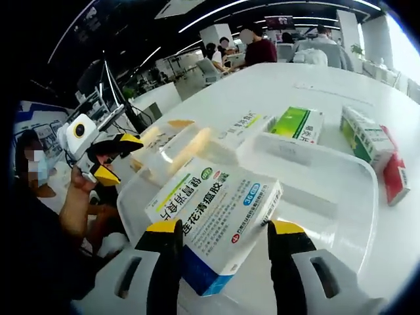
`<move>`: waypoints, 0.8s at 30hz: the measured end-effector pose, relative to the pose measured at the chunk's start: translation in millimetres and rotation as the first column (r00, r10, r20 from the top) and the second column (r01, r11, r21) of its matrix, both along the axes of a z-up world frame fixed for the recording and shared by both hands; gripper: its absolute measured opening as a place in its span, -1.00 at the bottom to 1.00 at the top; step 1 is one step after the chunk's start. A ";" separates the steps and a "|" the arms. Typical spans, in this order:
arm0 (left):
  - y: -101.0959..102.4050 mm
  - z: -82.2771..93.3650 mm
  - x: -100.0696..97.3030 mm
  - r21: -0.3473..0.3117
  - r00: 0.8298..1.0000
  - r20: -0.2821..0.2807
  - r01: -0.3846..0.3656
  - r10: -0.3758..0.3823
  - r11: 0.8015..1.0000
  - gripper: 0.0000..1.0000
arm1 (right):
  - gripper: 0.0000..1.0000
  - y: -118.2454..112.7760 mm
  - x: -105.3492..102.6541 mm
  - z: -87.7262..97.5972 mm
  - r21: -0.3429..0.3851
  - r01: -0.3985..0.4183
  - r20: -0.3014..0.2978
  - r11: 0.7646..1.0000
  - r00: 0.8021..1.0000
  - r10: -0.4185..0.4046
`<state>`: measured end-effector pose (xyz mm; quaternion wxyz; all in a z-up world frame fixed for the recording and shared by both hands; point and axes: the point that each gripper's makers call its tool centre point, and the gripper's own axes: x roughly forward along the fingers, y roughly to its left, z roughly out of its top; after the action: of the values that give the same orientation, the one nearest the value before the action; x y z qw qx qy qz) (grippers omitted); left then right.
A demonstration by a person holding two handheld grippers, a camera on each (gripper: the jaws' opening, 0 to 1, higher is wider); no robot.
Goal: Arrange the small medicine boxes into an aligned row inside the storage area until every box is upright, visible, and separated from the surrounding clutter.
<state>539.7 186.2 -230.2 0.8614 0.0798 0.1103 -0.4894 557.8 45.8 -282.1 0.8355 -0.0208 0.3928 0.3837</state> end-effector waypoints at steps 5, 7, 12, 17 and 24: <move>0.5 -0.7 0.6 -0.005 1.000 -0.005 -0.006 0.006 1.000 -0.20 | 0.03 -0.9 -0.7 1.8 0.000 -0.008 0.010 1.000 1.000 0.008; 0.4 -1.7 0.7 -0.005 1.000 -0.007 -0.004 0.004 1.000 -0.20 | 0.05 -1.6 0.2 5.8 0.009 -0.009 0.021 1.000 1.000 0.009; 0.7 -2.3 2.2 -0.005 1.000 -0.008 -0.007 0.007 1.000 -0.20 | 0.07 -2.7 -2.2 7.1 0.001 -0.023 0.016 1.000 1.000 0.023; -0.8 -2.2 1.9 -0.007 1.000 -0.006 -0.004 0.004 1.000 -0.20 | 0.07 -3.7 0.2 7.0 0.010 -0.023 0.001 1.000 1.000 0.023; 4.7 -3.5 3.8 -0.009 1.000 -0.012 -0.016 0.016 1.000 -0.20 | 0.04 -3.8 -2.3 12.2 0.042 -0.012 -0.028 0.999 1.000 0.014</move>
<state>543.6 190.9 -233.7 0.8651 0.0720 0.1137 -0.4833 555.5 42.0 -269.9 0.8276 -0.0005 0.3962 0.3976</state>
